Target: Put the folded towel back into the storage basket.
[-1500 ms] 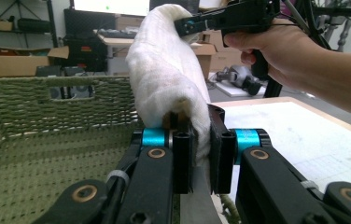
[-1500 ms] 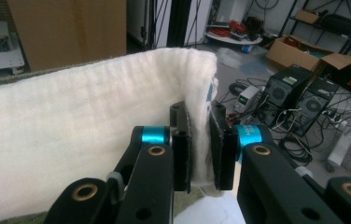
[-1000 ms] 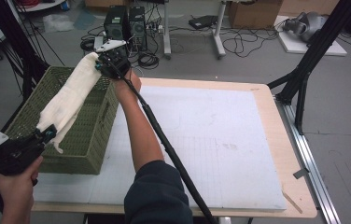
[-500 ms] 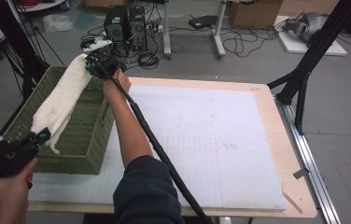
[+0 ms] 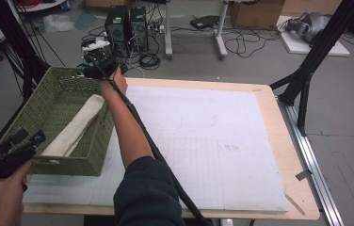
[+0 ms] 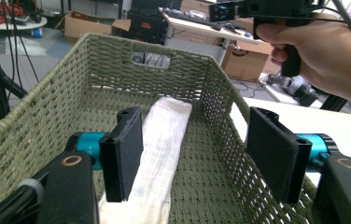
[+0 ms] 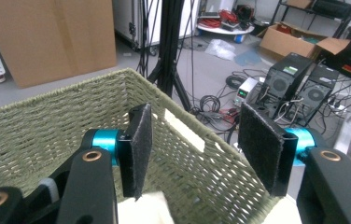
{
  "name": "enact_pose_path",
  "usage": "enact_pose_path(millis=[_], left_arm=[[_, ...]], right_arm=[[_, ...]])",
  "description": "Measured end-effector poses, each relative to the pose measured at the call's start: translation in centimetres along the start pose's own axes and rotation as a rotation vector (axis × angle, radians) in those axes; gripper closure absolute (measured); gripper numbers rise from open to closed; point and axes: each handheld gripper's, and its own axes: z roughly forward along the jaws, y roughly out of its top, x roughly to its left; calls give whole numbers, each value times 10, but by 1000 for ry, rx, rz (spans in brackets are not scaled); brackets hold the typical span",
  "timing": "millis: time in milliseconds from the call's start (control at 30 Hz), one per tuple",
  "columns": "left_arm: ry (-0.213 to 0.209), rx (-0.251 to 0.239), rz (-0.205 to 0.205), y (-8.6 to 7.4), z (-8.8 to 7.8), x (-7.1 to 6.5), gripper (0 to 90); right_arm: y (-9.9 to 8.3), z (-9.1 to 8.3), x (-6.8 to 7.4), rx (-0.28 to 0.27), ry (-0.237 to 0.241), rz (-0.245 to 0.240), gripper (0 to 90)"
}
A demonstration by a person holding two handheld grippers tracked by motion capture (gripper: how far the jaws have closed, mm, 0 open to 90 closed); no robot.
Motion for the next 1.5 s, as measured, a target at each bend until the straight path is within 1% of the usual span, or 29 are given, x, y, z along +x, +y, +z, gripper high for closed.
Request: enact_pose_path(millis=[67,100,133,200,267,300,333,367,400,433,467,500,600,633,667,700,733,767,800,833,900,1033,1133,1233,1267,1333,1367,1400,1500], left_arm=[[-11,-7,2,1,0,-1,344],[-22,-9,9,1,0,-2,328],[-29,-14,11,2,0,-3,328],[-51,-21,22,3,0,-5,309],[-85,-21,52,4,1,-9,295],[-116,-29,61,4,1,-12,273],[-116,-29,61,4,1,-12,269],[-133,-26,68,4,2,-14,264],[-146,-24,72,5,2,-17,257],[-159,-16,76,5,3,-19,257],[-163,-12,76,5,4,-22,186],[-160,-9,80,5,6,-25,166],[-196,-1,100,5,9,-34,167],[-212,-4,94,4,12,-38,167],[-229,-3,87,4,14,-41,167],[-249,0,83,4,15,-43,167],[-271,4,93,3,18,-47,167],[-276,6,101,2,19,-49,166],[-286,14,113,1,21,-53,167],[-296,18,119,1,24,-55,168],[-312,23,132,0,27,-59,168],[-353,47,156,-1,34,-65,177],[-374,47,151,-1,37,-69,182],[-402,51,158,0,41,-75,182],[-409,55,160,1,41,-76,184],[-436,63,165,2,44,-80,191],[-445,61,167,2,45,-82,191],[-456,59,168,2,45,-83,191],[-486,50,174,2,49,-89,190]], right_arm=[[-1,-8,-4,-5,5,8,432],[-4,-17,-9,-7,19,14,421],[-4,-17,-9,-7,19,14,421],[-7,-26,-12,-7,35,19,418],[-12,-39,-16,-22,49,22,410],[-17,-51,-20,-28,56,21,396],[-17,-51,-20,-28,56,21,396],[-24,-63,-24,-31,70,23,383],[-27,-70,-27,-34,71,25,372],[-27,-70,-27,-34,71,25,372],[-33,-84,-32,-42,65,16,355],[-35,-90,-35,-41,64,18,344],[-40,-103,-41,-46,70,18,322],[-42,-109,-44,-48,74,23,303],[-47,-123,-50,-45,79,27,278],[-47,-123,-50,-45,79,27,278],[-49,-127,-52,-43,80,26,277],[-53,-135,-55,-42,82,16,275],[-55,-139,-57,-42,79,11,270],[-62,-153,-62,-37,75,9,259],[-64,-156,-64,-37,75,8,254],[-78,-176,-74,-37,70,18,238],[-94,-193,-83,-31,61,27,218],[-100,-202,-85,-32,33,19,202],[-106,-210,-87,-35,9,17,190],[-113,-220,-90,-32,-13,19,176],[-122,-232,-92,-18,-28,6,176],[-122,-232,-92,-18,-28,6,176],[-138,-254,-97,12,-34,0,175]])
